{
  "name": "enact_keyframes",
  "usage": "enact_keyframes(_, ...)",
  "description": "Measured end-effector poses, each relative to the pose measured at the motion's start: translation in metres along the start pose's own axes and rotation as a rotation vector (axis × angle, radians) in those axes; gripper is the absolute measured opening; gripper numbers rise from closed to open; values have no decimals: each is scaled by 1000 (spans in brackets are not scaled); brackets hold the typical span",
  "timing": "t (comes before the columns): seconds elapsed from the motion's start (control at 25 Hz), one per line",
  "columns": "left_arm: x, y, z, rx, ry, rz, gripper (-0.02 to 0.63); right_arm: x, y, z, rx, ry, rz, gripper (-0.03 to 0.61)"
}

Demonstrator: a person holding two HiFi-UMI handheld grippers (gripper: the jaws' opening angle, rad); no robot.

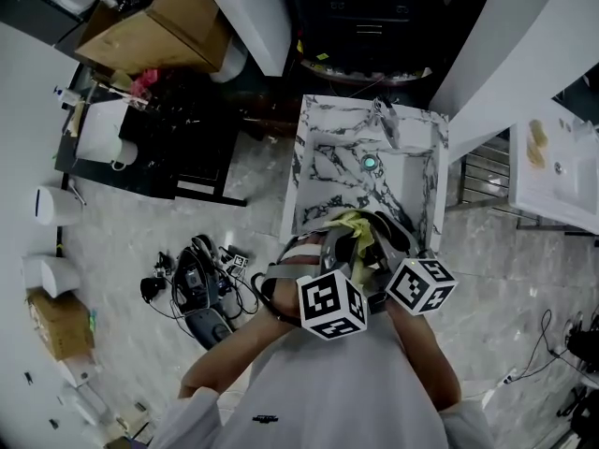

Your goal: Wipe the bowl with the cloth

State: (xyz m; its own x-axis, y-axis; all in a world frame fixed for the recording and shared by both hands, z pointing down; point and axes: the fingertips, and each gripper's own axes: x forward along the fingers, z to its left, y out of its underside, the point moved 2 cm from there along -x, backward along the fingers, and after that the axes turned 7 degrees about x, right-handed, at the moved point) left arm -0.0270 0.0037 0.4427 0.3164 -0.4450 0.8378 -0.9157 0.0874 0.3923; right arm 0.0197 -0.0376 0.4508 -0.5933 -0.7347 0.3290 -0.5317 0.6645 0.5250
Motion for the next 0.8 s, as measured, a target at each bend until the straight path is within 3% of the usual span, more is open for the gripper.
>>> enact_keyframes(0.12,-2,-6,-12,1,68,-13,26,0,-5,-1,20,-10,-7,78)
enact_keyframes(0.36,-7,-20,-8,-83,136,-92,26,-2,-14,-2,51,-25,-30,77)
enact_keyframes(0.64,-14,-25,-4,-93,128,-113,26,-5,-12,1,44,-11,-42,77)
enact_keyframes(0.8,-8,-18,8,-33,22,-44,26,-7,-6,1,26,10,-28,77)
